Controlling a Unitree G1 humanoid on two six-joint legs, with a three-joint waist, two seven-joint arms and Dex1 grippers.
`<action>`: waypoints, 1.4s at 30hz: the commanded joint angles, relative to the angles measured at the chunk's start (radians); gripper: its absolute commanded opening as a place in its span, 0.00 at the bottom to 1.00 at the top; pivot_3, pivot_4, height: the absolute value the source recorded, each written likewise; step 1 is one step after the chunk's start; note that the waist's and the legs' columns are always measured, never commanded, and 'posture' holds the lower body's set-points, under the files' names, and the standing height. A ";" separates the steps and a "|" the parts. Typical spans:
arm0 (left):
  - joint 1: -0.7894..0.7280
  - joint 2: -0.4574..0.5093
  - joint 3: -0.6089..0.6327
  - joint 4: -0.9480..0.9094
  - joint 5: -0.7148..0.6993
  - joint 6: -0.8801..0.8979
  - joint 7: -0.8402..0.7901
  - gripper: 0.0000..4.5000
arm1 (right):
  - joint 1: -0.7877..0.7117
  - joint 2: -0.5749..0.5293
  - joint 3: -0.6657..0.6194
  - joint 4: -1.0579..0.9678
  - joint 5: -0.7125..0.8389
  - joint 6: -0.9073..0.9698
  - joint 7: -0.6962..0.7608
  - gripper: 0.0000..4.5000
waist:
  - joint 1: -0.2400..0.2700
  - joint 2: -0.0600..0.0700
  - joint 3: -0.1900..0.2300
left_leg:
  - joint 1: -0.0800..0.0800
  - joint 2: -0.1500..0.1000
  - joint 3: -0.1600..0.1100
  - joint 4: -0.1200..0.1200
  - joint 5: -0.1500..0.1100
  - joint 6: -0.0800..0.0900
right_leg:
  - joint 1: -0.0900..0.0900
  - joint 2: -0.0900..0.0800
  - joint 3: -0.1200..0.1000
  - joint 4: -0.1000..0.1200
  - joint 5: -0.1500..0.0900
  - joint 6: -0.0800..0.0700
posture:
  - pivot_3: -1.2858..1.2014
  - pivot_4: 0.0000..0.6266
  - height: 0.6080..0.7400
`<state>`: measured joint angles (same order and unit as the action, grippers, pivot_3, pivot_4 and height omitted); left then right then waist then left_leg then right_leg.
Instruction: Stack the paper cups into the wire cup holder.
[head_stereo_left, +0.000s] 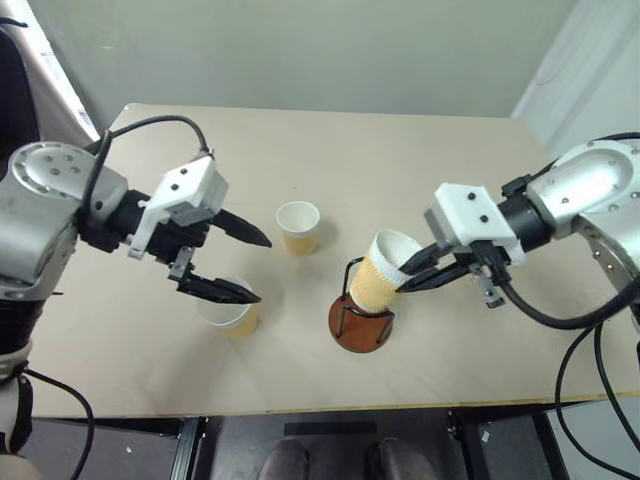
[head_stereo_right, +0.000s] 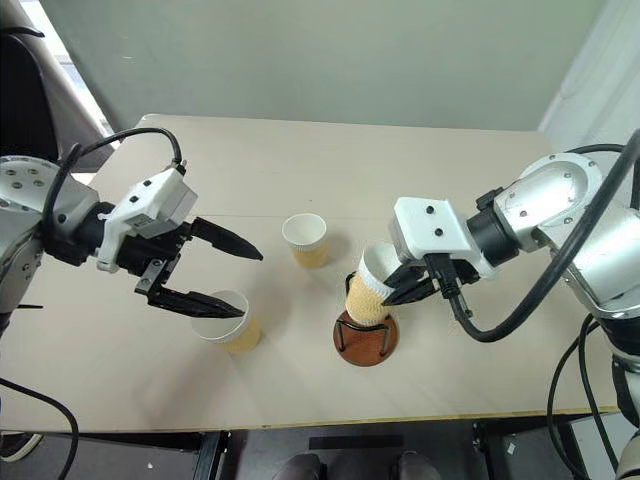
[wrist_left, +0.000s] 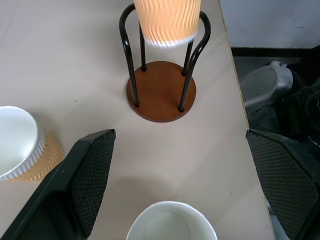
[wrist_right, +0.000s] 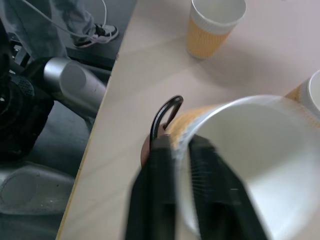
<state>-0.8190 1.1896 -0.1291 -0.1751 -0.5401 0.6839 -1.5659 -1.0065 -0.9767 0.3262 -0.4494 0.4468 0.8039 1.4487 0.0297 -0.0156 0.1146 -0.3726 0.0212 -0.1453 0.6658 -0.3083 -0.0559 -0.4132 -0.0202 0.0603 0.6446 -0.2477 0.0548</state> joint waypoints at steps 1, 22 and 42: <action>-0.011 0.030 0.038 -0.005 0.008 -0.008 -0.021 1.00 | -0.003 -0.003 -0.012 -0.020 -0.009 -0.004 -0.014 0.41 | 0.000 0.000 0.000 | 0.000 0.000 0.000 0.000 0.000 0.000 | 0.000 0.000 0.000 0.000 0.000 0.000 | 0.52 0.24 1.00; 0.186 0.467 -0.130 -0.080 -0.137 -0.271 -0.048 1.00 | 0.545 -0.142 -0.635 -0.053 0.387 0.169 -0.112 1.00 | 0.004 0.000 0.000 | 0.005 -0.001 0.003 -0.003 0.000 -0.002 | 0.001 0.000 0.003 0.001 -0.003 -0.005 | 0.52 0.24 1.00; 0.138 0.257 -0.310 -0.043 0.187 -0.355 -0.048 0.64 | 0.607 -0.178 -0.667 -0.140 0.520 0.170 -0.264 1.00 | -0.002 0.000 0.000 | 0.004 0.001 0.002 -0.003 -0.004 -0.002 | 0.000 0.000 0.001 0.002 -0.005 -0.008 | 0.52 0.24 1.00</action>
<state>-0.6597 1.4390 -0.4448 -0.2006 -0.3596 0.3276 -1.5822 -0.3987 -1.1360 -0.2908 -0.5675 0.9430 0.9823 1.1901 0.0277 -0.0156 0.1145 -0.3686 0.0221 -0.1434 0.6622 -0.3124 -0.0584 -0.4133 -0.0198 0.0613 0.6466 -0.2524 0.0466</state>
